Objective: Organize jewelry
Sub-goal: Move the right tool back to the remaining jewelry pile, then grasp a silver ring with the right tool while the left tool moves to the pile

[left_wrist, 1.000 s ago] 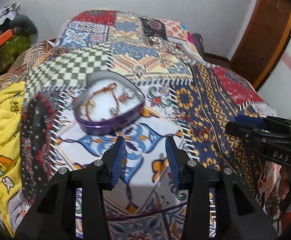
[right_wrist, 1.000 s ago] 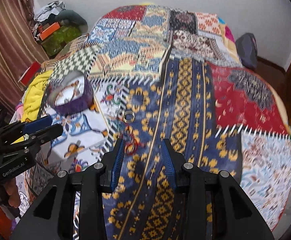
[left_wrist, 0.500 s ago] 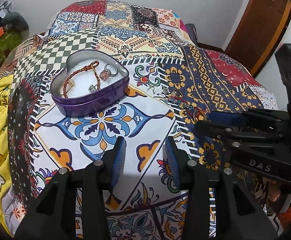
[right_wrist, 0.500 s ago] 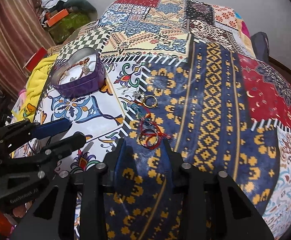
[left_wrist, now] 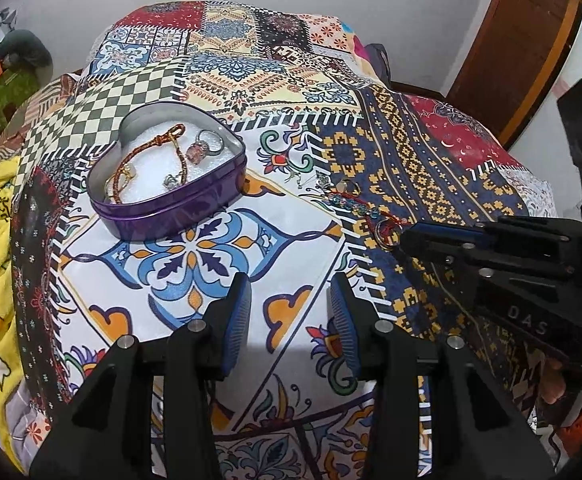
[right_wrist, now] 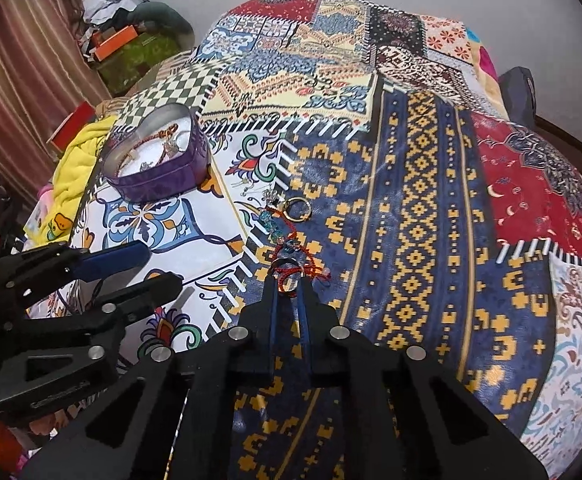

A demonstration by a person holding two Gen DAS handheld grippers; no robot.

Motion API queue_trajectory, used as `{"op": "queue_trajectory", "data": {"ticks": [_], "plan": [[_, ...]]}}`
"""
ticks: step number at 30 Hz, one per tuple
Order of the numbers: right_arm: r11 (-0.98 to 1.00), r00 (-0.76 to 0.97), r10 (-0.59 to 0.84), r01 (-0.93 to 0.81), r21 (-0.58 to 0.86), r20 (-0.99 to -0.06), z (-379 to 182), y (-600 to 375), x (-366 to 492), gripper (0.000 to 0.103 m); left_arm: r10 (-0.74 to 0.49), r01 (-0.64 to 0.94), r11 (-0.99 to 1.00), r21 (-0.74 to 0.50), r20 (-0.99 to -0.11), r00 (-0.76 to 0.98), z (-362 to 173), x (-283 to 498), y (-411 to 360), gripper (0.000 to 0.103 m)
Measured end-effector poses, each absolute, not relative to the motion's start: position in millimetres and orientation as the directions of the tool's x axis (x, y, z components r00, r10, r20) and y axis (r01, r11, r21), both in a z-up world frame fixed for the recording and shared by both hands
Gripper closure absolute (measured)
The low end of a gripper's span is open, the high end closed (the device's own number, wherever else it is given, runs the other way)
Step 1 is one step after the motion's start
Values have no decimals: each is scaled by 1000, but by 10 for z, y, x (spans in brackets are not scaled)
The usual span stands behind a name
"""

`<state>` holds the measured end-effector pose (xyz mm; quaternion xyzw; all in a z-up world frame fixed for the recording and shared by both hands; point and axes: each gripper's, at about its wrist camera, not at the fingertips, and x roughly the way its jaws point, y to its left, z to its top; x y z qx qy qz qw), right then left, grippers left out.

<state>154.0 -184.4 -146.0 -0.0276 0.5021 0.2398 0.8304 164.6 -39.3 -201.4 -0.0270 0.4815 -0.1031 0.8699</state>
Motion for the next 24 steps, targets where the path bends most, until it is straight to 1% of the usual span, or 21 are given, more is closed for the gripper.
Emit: {"op": "queue_trajectory", "data": {"ticks": [3, 7, 9, 10, 11, 16, 20, 24], "plan": [[889, 396, 359, -420, 182, -845, -1418, -1891, 1553, 95, -230, 160, 972, -171, -830, 509, -2013, 1666, -424, 62], [870, 367, 407, -435, 233, -836, -1390, -1930, 1552, 94, -217, 165, 974, -153, -827, 519, -1991, 1659, -456, 62], [868, 364, 404, -441, 227, -839, -1400, -1888, 1559, 86, -203, 159, 978, -138, -824, 529, -1978, 1653, -440, 62], [870, 367, 398, -441, 219, -841, -1407, -1859, 1555, 79, -200, 153, 978, -139, -823, 532, -1974, 1651, -418, 62], [873, 370, 388, -441, 208, -844, -1425, -1829, 1566, 78, -200, 148, 979, -142, -823, 532, -1973, 1655, -399, 62], [877, 344, 373, -435, 205, -862, -1540, -1737, 1646, 78, -195, 124, 981, -152, -824, 532, -1985, 1646, -288, 62], [872, 340, 352, -458, 173, -872, -1580, -1654, 1654, 78, -200, 124, 980, -158, -821, 534, -2001, 1638, -239, 62], [869, 345, 344, -470, 156, -873, -1592, -1612, 1660, 78, -190, 129, 981, -143, -820, 540, -2013, 1642, -260, 62]]}}
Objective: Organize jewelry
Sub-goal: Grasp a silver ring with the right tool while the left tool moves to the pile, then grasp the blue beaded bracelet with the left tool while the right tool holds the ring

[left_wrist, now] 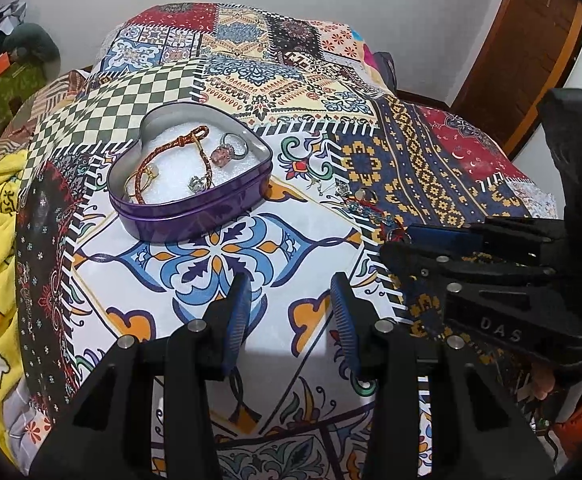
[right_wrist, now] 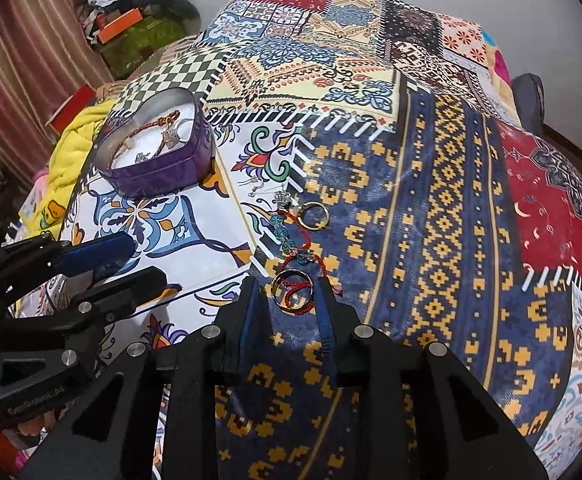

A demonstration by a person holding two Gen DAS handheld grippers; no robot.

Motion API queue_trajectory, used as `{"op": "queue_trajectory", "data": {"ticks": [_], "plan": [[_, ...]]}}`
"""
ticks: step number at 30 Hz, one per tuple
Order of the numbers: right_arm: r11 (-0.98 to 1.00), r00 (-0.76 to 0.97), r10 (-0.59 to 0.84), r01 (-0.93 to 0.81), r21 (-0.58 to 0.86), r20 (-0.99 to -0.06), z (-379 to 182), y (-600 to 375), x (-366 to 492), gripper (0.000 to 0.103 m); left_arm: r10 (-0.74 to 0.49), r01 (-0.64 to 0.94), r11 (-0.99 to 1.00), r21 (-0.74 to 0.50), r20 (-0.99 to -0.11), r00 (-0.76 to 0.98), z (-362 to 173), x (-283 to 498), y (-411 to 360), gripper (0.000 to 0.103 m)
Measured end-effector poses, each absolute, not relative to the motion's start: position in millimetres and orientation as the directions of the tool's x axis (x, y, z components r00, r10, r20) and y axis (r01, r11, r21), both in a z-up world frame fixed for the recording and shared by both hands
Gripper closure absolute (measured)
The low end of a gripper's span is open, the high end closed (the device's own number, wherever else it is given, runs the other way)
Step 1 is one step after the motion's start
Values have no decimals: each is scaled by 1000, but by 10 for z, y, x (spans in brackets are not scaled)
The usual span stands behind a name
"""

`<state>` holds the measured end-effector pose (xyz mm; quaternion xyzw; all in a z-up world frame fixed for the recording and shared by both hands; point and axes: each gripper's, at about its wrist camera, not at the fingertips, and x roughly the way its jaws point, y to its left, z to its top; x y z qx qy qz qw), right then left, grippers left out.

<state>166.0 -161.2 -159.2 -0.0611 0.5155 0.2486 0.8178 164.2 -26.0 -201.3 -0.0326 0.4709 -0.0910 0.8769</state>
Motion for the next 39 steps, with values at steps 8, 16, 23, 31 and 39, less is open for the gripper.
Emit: {"op": "queue_trajectory", "data": {"ticks": [8, 16, 23, 31, 39], "plan": [[871, 360, 355, -463, 165, -863, -1574, -1627, 1650, 83, -184, 139, 982, -128, -819, 544, -2021, 1636, -304, 62], [879, 400, 384, -435, 196, -832, -1390, -1784, 1593, 83, -203, 144, 978, -149, -820, 535, -1988, 1634, -322, 62], [915, 468, 343, -364, 176, -815, -1229, -2110, 1626, 83, -238, 182, 969, -165, -815, 529, -1940, 1745, -510, 62], [929, 476, 336, -309, 203, -813, -1268, -2356, 1636, 83, -276, 210, 958, -193, -819, 504, -1971, 1996, -802, 62], [921, 463, 363, -311, 235, -809, -1326, -2415, 1629, 83, -298, 198, 953, -231, -838, 457, -2097, 2242, -904, 63]]}}
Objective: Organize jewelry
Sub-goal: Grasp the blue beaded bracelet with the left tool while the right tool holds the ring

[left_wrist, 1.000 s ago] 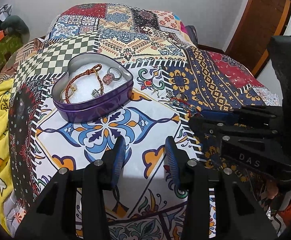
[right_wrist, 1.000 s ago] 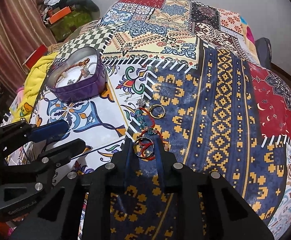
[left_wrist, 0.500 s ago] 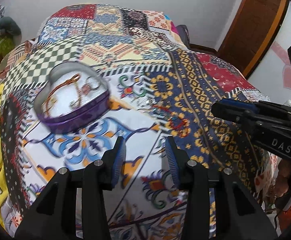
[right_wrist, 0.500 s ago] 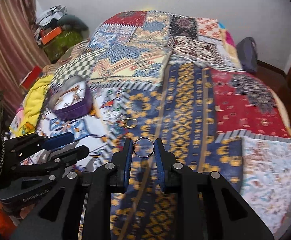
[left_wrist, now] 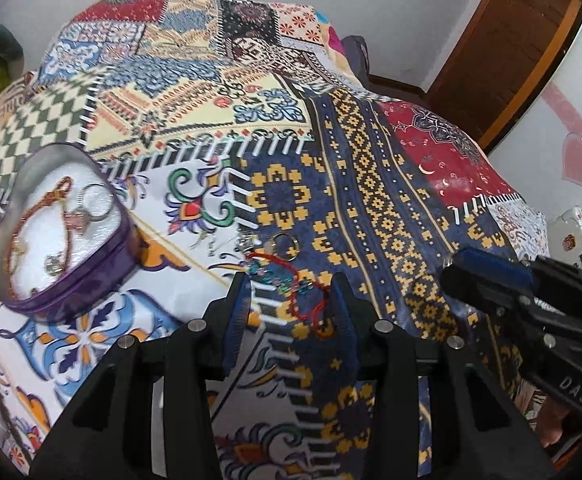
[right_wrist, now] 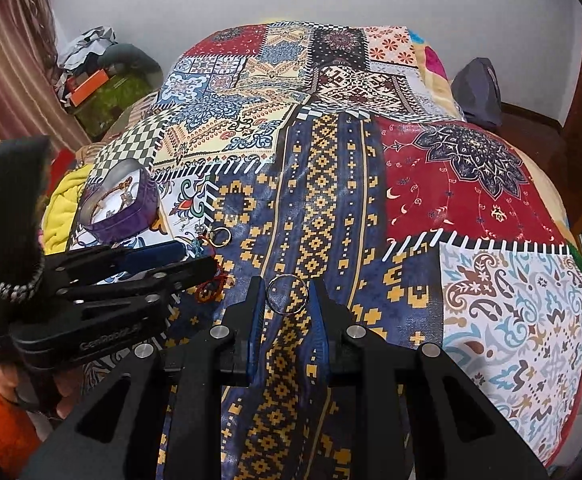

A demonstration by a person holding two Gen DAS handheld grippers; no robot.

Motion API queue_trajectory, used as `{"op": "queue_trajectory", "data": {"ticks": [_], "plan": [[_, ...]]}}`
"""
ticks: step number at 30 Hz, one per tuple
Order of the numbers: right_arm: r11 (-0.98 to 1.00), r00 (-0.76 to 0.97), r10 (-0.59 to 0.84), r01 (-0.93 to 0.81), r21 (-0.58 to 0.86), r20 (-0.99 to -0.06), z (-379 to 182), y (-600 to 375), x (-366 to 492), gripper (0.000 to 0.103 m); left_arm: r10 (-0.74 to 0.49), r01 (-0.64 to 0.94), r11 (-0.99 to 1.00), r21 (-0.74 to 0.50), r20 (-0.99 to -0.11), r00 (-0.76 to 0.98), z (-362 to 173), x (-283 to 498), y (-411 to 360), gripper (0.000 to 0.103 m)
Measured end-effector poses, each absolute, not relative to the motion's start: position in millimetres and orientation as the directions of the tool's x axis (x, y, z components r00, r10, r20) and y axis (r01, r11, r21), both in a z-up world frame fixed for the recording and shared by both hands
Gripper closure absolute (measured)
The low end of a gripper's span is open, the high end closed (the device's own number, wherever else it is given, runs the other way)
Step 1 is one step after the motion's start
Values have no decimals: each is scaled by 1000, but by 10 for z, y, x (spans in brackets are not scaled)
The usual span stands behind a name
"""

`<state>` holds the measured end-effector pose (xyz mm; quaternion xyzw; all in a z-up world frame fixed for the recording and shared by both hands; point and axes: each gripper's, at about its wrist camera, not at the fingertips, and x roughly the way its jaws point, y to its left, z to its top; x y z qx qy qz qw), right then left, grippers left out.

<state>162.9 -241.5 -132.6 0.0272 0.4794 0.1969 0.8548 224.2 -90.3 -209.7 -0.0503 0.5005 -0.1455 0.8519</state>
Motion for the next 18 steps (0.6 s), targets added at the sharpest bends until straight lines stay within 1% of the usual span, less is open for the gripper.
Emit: {"op": "queue_trajectory", "data": {"ticks": [2, 3, 6, 8, 9, 10, 13, 18], "plan": [[920, 460, 366, -309, 241, -809, -1342, -2424, 1642, 83, -306, 190, 951, -245, -839, 450, -2131, 2282, -914, 63], [920, 459, 368, -308, 244, -809, -1349, -2428, 1646, 83, -305, 186, 951, -246, -840, 450, -2143, 2300, -917, 66], [918, 456, 373, -308, 250, -808, -1356, -2439, 1645, 83, -276, 176, 960, -218, -847, 455, -2168, 2324, -929, 80], [918, 458, 373, -308, 249, -807, -1354, -2450, 1634, 83, -269, 176, 962, -210, -847, 459, -2173, 2328, -920, 86], [919, 460, 372, -307, 249, -806, -1345, -2458, 1629, 83, -263, 171, 964, -206, -849, 458, -2177, 2325, -904, 93], [919, 461, 372, -305, 249, -806, -1338, -2467, 1628, 83, -270, 168, 962, -216, -849, 454, -2180, 2320, -876, 96], [920, 466, 373, -302, 252, -803, -1315, -2491, 1627, 83, -297, 158, 955, -252, -844, 447, -2175, 2265, -797, 97], [919, 477, 373, -308, 246, -796, -1247, -2477, 1613, 83, -258, 166, 965, -203, -845, 469, -2115, 2064, -781, 98]]}}
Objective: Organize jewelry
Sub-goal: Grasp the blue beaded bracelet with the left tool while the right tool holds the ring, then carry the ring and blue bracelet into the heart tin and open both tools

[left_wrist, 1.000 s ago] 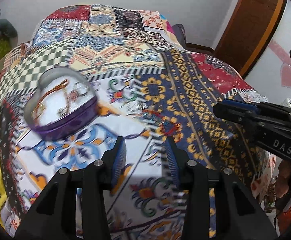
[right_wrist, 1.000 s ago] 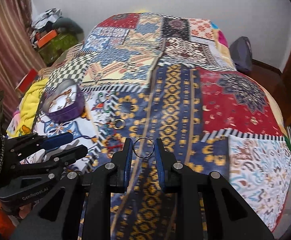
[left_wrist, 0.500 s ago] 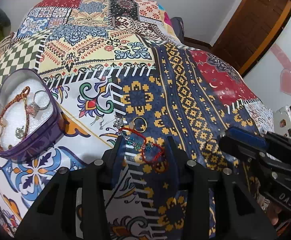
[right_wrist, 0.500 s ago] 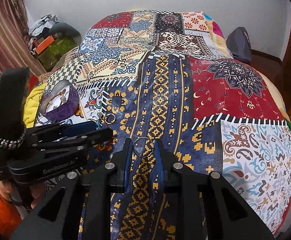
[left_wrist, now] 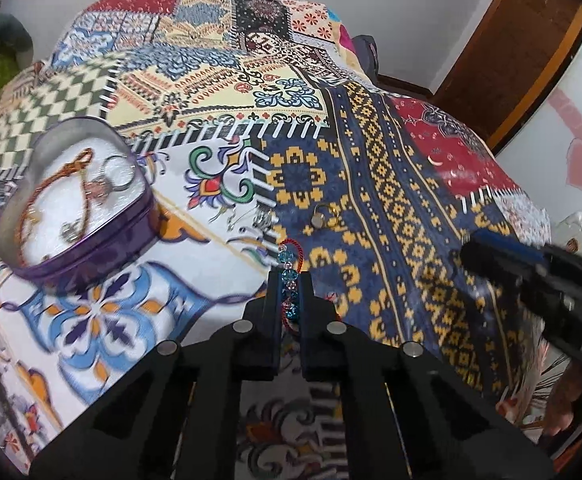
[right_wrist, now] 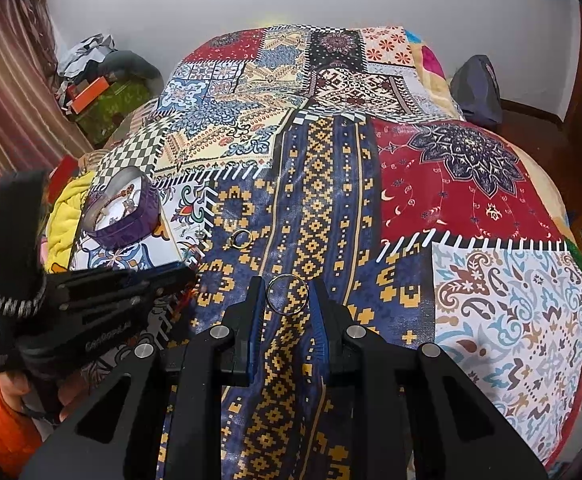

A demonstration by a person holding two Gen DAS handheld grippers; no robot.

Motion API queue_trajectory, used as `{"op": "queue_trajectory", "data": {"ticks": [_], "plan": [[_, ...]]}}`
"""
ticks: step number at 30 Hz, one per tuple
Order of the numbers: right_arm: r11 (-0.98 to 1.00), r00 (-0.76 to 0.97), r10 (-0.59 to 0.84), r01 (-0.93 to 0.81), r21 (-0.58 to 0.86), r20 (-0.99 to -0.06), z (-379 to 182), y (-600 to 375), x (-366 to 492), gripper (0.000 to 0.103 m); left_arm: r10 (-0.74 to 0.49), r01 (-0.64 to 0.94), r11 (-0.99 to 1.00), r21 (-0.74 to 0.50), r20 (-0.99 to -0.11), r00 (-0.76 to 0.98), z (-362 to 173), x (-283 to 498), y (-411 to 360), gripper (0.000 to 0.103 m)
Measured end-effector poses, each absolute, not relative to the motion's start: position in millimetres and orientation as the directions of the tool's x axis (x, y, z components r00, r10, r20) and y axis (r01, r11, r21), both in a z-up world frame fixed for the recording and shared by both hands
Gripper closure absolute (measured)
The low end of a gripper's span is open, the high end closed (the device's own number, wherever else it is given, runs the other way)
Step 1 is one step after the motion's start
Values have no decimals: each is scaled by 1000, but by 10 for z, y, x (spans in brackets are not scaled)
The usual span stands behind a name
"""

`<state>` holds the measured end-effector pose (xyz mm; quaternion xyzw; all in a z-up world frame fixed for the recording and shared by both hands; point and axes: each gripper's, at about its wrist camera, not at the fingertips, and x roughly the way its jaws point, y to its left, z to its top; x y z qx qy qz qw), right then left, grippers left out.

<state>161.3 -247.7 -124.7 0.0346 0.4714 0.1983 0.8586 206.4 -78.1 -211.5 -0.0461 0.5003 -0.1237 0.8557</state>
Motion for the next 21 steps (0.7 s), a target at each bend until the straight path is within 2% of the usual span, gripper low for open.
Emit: {"op": "queue_trajectory", "data": {"ticks": [10, 21], "plan": [[907, 502, 397, -344, 244, -768, -1053, -2292, 1633, 83, -190, 151, 981, -123, -784, 591, -1657, 1717, -561, 98], [867, 509, 454, -442, 231, -731, -843, -1777, 1700, 83, -140, 87, 990, -112, -700, 700, -1176, 1714, -170, 98]]}}
